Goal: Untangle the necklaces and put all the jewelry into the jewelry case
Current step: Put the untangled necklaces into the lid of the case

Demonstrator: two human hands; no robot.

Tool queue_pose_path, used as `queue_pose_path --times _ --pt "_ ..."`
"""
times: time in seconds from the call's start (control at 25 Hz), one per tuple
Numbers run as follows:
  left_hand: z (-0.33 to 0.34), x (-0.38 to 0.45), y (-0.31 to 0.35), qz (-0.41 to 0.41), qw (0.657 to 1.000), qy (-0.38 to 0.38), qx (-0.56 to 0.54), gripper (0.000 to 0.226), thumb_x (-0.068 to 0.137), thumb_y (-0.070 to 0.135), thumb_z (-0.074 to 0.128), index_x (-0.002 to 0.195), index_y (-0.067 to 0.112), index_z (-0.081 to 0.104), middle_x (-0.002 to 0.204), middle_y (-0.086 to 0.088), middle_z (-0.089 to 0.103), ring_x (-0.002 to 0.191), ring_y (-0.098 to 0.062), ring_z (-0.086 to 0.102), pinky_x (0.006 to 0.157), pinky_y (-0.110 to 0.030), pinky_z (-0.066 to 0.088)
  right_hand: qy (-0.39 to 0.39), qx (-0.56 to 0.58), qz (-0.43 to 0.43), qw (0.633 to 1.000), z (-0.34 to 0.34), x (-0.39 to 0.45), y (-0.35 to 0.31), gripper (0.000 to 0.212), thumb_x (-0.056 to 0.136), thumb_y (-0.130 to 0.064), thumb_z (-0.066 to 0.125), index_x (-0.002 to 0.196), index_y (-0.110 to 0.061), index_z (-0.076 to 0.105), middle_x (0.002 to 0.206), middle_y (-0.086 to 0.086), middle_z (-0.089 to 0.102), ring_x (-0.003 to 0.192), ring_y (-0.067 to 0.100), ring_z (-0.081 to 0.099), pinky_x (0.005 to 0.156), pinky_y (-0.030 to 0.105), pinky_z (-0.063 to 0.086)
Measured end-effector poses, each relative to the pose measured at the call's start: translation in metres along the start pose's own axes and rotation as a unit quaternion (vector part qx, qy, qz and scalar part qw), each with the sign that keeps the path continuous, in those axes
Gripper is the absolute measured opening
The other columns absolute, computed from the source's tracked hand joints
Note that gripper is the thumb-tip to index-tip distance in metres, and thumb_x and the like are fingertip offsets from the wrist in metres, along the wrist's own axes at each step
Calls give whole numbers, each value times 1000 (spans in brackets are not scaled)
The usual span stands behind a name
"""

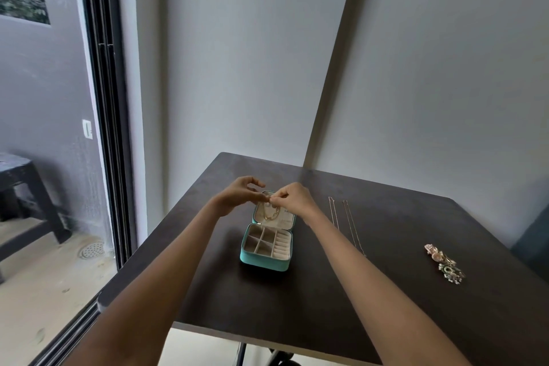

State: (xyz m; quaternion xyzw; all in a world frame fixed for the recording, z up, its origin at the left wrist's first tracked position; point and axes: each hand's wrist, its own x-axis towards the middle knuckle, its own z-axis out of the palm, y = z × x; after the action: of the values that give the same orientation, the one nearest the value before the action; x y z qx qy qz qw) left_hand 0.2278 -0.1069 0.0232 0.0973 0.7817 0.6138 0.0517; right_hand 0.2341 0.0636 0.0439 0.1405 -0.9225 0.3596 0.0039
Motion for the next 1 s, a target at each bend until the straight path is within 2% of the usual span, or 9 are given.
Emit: queue_pose_path --times 0.12,0.2,0.32,0.44,0.56,0.76,0.92,1.0 --pt "-5 -4 -3 -55 998 -31 32 32 82 10 70 110 9 53 84 -4 62 73 -10 52 62 -16 42 2 14 6 1000 8 -2 5 16 83 -14 71 95 -5 75 94 6 73 78 8 58 64 19 44" --pt "-7 -3 -6 -57 998 -30 26 36 83 9 69 115 7 52 82 -4 61 71 -10 51 59 -13 43 2 -1 8 1000 13 1 8 14 84 -14 69 92 -5 75 91 6 73 74 9 56 59 19 42" --pt "-5 5 -14 -39 999 32 19 37 87 15 65 121 6 52 89 -4 59 75 -8 51 59 -13 41 3 -82 -3 997 22 10 11 17 84 -12 64 78 0 74 88 12 74 68 15 60 64 26 46" --pt "4 16 -25 -44 991 111 53 34 93 15 57 123 1 53 94 -5 56 73 -6 48 52 -10 37 17 -128 -1 992 28 18 12 18 85 -17 65 76 -4 75 90 2 75 81 15 66 71 28 48" --pt "15 24 -40 -74 990 111 48 38 93 15 56 125 -3 49 98 -9 57 65 -9 51 48 -9 41 33 -158 6 987 27 22 13 18 85 -21 64 77 -9 75 92 -1 75 89 18 67 76 30 50" --pt "14 23 -57 -31 992 118 -40 34 91 9 58 120 -9 53 81 -6 63 53 -3 58 53 -15 51 56 -167 -8 984 23 30 14 14 84 -18 64 79 -12 75 90 3 74 89 21 67 73 29 48" --pt "13 17 -62 25 991 122 -52 24 91 8 59 113 -1 60 88 -11 66 63 -8 58 60 -17 51 80 -183 -37 979 23 35 16 14 86 -19 63 81 -11 74 93 5 72 90 23 65 70 28 44" --pt "15 12 -63 58 987 134 -63 20 89 8 61 109 5 64 85 -11 68 66 -9 57 65 -16 50 89 -215 -68 970 26 34 15 15 87 -18 61 85 -11 74 98 6 69 93 23 62 71 28 42"
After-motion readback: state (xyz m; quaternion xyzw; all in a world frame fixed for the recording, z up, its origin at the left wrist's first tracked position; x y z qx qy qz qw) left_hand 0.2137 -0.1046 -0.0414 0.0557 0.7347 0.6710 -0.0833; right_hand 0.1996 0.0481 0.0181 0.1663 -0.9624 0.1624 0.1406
